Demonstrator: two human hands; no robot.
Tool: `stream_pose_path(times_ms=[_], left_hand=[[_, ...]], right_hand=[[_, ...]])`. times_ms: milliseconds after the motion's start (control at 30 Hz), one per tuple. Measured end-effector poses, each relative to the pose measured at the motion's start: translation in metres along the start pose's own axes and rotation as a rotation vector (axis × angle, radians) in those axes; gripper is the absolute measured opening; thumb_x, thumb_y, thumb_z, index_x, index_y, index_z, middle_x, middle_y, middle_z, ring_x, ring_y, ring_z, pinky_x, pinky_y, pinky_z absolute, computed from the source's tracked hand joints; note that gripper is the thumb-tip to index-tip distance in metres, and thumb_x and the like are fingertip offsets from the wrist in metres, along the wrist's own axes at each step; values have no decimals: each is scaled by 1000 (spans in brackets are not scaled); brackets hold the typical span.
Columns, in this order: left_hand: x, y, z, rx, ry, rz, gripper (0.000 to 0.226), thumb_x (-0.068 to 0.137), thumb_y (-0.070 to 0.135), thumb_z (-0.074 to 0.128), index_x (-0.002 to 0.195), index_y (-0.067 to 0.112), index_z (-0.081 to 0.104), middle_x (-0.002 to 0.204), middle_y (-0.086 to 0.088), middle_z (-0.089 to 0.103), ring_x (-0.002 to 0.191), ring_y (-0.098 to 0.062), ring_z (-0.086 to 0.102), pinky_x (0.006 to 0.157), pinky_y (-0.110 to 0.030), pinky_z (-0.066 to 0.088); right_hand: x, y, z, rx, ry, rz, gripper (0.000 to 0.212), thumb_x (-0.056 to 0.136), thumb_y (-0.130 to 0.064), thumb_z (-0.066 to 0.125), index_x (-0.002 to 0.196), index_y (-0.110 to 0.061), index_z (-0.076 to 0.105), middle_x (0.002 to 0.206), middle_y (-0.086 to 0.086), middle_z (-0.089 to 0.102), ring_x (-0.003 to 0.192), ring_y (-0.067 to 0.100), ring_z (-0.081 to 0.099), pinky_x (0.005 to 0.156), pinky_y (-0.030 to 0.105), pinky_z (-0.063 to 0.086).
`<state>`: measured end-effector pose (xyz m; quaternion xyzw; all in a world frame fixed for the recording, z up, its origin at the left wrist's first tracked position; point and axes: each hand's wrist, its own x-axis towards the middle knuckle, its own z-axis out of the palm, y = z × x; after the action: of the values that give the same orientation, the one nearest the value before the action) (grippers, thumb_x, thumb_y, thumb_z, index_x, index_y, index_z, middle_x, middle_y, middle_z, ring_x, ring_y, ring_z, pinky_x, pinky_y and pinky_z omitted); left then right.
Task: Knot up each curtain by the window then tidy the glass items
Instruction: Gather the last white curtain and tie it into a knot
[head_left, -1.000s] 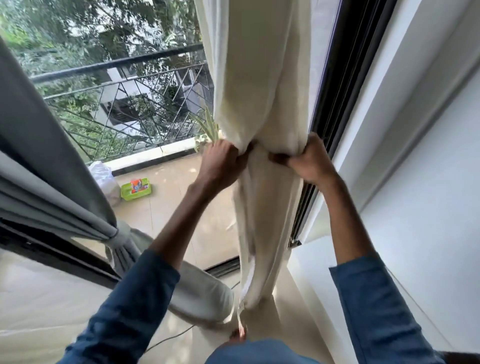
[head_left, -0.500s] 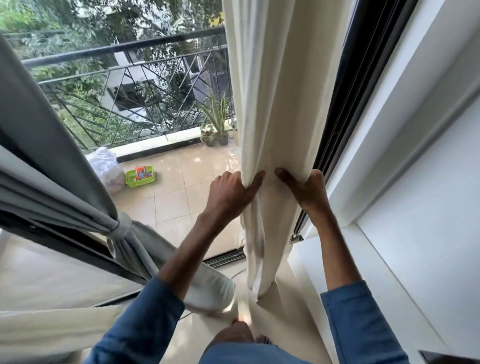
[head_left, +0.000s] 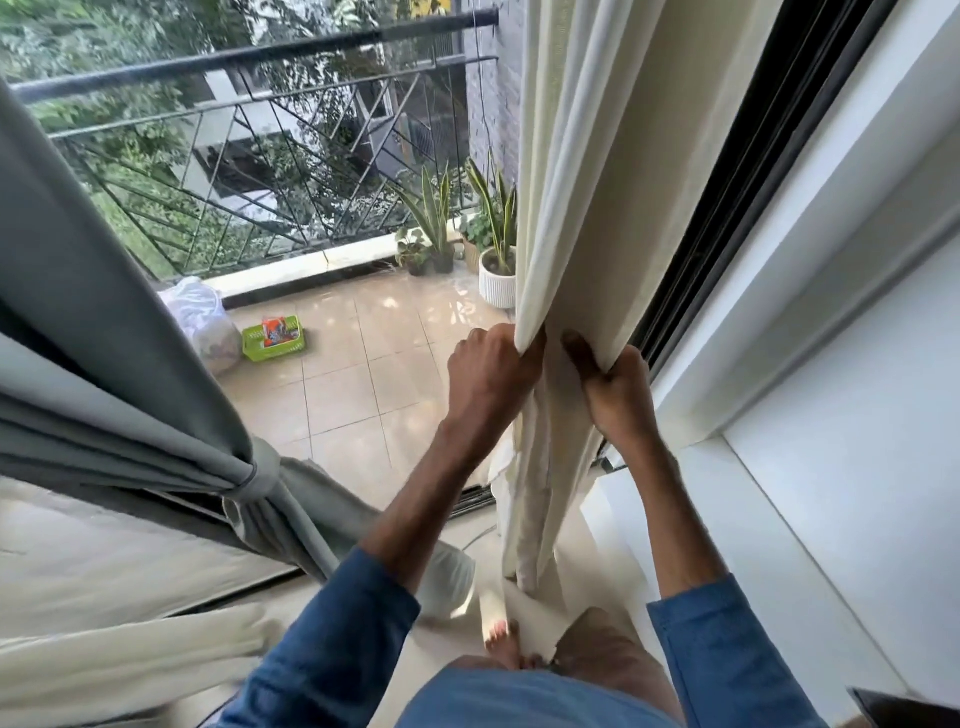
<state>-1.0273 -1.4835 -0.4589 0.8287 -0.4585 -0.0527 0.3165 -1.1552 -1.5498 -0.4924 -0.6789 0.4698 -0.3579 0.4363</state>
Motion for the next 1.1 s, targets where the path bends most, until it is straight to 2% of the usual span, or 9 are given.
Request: stream_pose_path(times_ms=[100, 267, 400, 600, 767, 833, 933, 1000, 1100], left_hand=[[4, 4, 1, -38, -58, -12, 33, 97, 35, 51, 77, 8, 48, 86, -25, 61, 82, -44, 56, 63, -37, 33], [16, 1, -6, -57, -87, -8, 27, 95, 25, 55, 77, 12, 41, 83, -23, 59, 81, -44, 55, 62, -39, 34], [18, -8, -8, -86, -37, 67, 42, 101, 42, 48, 76, 8, 48, 81, -25, 63, 76, -44, 55, 59, -40, 36], [11, -9, -8, -136, 37, 51, 43, 99, 38, 53, 67, 11, 46, 67, -23, 60, 64, -44, 53, 53, -38, 35], [7, 6, -10, -82, -72, 23, 29, 97, 27, 54, 76, 7, 52, 76, -21, 58, 70, -39, 54, 58, -38, 34], [9, 8, -16, -68, -103, -4, 25, 94, 21, 53, 74, 5, 49, 80, -21, 57, 74, -40, 51, 60, -38, 32], [9, 16, -28, -105, -170, -21, 31, 86, 13, 54, 61, 12, 36, 69, -11, 48, 75, -42, 53, 59, -38, 35], [9, 24, -38, -149, -273, -27, 33, 87, 16, 57, 59, 15, 38, 65, -4, 46, 72, -38, 55, 59, -36, 41], [10, 26, -42, -133, -391, 20, 35, 95, 30, 51, 67, 10, 48, 72, -7, 53, 72, -31, 54, 66, -36, 45]], right_hand=[[-7, -2, 9, -161, -123, -94, 43, 89, -39, 51, 91, 0, 68, 85, 12, 73, 82, 21, 69, 69, 44, 54], [0, -4, 15, -236, -221, -96, 21, 85, -27, 46, 71, -14, 54, 63, -9, 53, 61, 5, 50, 61, 29, 44], [6, 3, 10, -168, 9, -143, 30, 98, -27, 63, 93, 0, 73, 84, 11, 75, 78, 21, 71, 64, 30, 51], [-7, 0, 14, -269, 317, -133, 43, 93, -31, 71, 61, -5, 59, 54, 8, 57, 49, 16, 46, 48, 27, 27], [-45, -15, 38, -157, -10, -189, 27, 101, -25, 52, 99, -2, 64, 74, 0, 62, 61, 15, 53, 58, 25, 33], [-47, -22, 35, -69, -204, -159, 24, 104, -19, 47, 125, -11, 57, 97, -2, 68, 85, 6, 62, 67, 22, 42], [-41, -23, 25, -34, -421, -146, 49, 105, -33, 48, 152, -27, 35, 140, -15, 53, 126, -7, 47, 94, 4, 39], [-38, -23, 21, -53, -445, -137, 56, 103, -42, 49, 154, -27, 31, 144, -15, 49, 129, -5, 45, 101, 14, 40], [-31, -20, 19, -111, -355, -155, 51, 102, -34, 53, 149, -21, 38, 127, -7, 63, 116, 10, 61, 93, 31, 49]])
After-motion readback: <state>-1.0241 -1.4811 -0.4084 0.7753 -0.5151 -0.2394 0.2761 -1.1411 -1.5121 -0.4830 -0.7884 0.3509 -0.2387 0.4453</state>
